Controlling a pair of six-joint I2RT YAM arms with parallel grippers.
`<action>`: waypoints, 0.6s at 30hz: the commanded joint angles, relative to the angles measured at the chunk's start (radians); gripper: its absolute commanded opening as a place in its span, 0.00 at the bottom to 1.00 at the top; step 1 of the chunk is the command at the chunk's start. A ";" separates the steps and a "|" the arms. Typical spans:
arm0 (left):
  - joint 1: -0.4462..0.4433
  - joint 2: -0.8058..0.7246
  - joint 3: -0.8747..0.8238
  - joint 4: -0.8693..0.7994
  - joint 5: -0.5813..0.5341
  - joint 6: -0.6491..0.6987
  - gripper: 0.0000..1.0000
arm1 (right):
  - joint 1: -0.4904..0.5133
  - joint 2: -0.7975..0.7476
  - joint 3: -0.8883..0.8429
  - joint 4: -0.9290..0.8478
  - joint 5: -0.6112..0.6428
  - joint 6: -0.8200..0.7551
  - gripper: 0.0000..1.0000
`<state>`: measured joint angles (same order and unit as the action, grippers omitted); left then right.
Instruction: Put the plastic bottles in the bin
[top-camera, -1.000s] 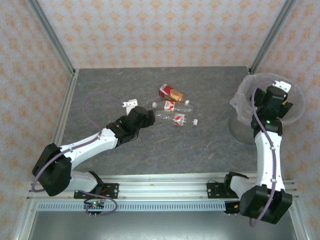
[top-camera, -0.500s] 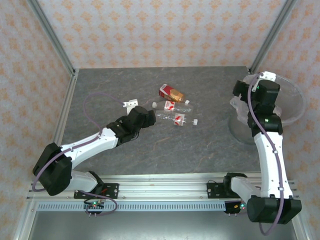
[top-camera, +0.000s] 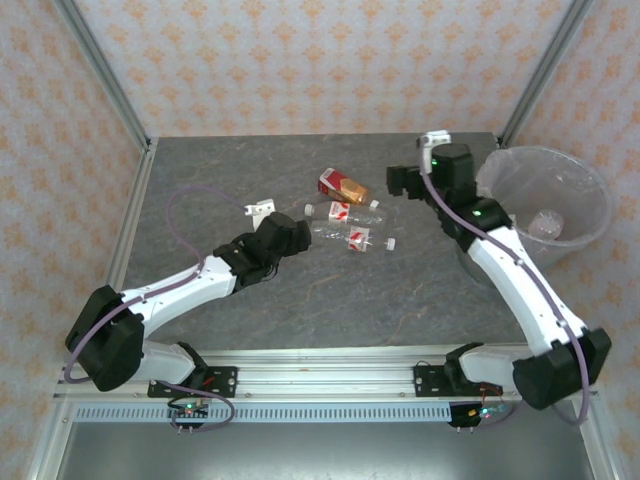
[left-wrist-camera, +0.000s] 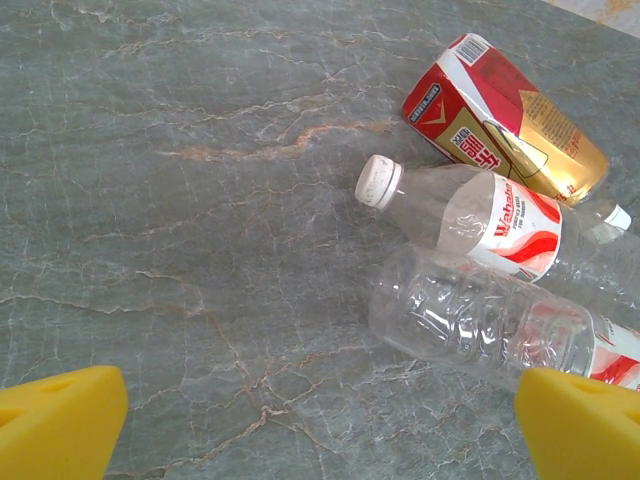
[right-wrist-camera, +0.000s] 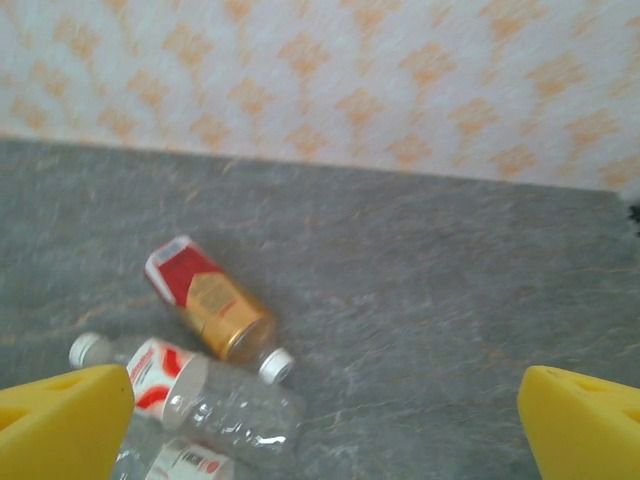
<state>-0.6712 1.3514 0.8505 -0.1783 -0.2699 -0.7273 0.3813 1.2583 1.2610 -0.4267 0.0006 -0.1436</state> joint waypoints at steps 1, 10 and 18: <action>0.012 -0.003 0.031 -0.035 -0.035 -0.028 1.00 | 0.058 0.081 0.029 -0.008 0.019 -0.031 0.99; 0.012 -0.019 0.027 -0.076 -0.068 -0.050 1.00 | 0.077 0.192 -0.034 0.005 -0.169 -0.058 0.99; 0.027 -0.001 0.046 -0.143 -0.109 -0.149 1.00 | 0.175 0.272 -0.128 -0.048 -0.246 -0.236 1.00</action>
<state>-0.6579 1.3510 0.8528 -0.2459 -0.3092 -0.8013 0.5289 1.4921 1.1458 -0.4377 -0.2081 -0.2916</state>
